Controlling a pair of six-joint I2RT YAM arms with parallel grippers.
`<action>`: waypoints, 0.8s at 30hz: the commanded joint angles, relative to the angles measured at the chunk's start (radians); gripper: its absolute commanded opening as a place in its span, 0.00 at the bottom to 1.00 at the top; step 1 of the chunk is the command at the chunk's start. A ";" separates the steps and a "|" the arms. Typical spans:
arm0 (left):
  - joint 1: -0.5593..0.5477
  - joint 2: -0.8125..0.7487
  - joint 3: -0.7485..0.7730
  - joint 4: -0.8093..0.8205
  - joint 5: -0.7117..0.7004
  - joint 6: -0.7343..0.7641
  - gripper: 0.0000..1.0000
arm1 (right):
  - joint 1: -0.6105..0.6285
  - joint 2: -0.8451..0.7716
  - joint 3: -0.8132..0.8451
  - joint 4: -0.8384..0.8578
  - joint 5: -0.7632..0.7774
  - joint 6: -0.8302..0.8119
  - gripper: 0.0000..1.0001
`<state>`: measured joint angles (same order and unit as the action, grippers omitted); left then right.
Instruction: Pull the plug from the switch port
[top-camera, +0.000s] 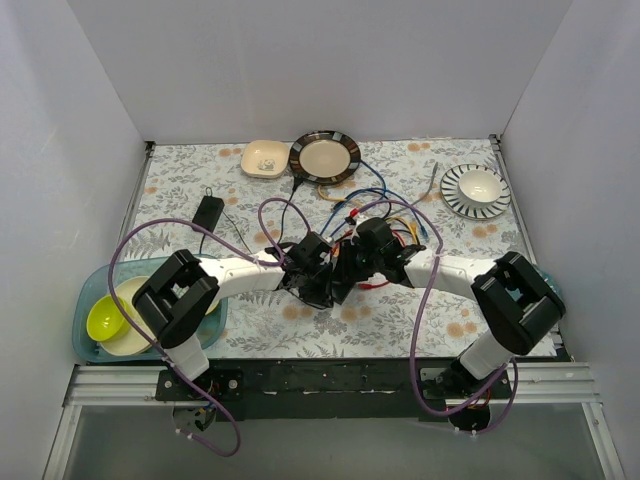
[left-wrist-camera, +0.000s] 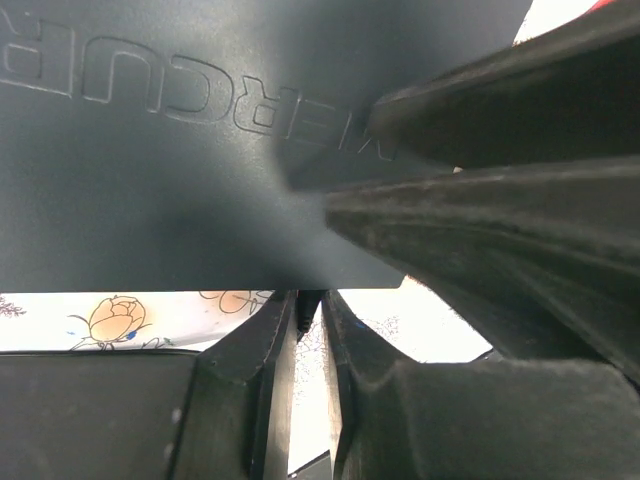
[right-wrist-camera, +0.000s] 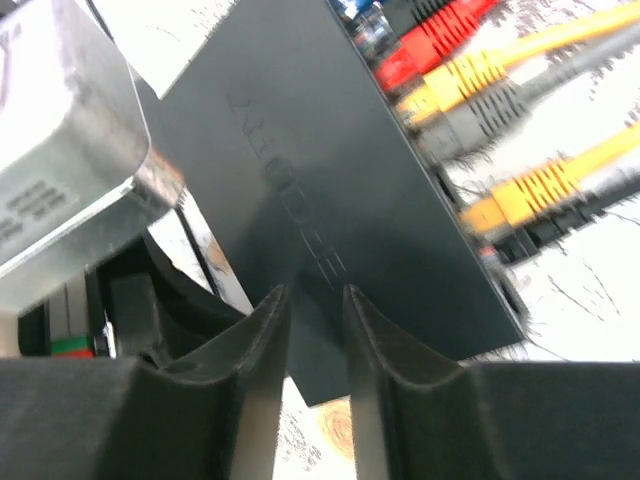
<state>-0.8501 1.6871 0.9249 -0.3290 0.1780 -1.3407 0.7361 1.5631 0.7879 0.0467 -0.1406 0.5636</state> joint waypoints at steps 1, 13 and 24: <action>-0.009 -0.004 0.020 0.019 0.002 -0.020 0.00 | 0.000 0.081 -0.038 0.082 -0.040 0.004 0.33; -0.007 -0.061 -0.043 -0.030 -0.043 -0.011 0.00 | -0.023 0.311 -0.105 0.459 -0.341 0.249 0.01; -0.007 -0.110 -0.058 -0.068 -0.089 -0.017 0.00 | -0.087 0.462 -0.156 0.486 -0.389 0.326 0.01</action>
<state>-0.8555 1.6398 0.8829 -0.3347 0.1242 -1.3537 0.6640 1.9163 0.6979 0.7795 -0.6006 0.9451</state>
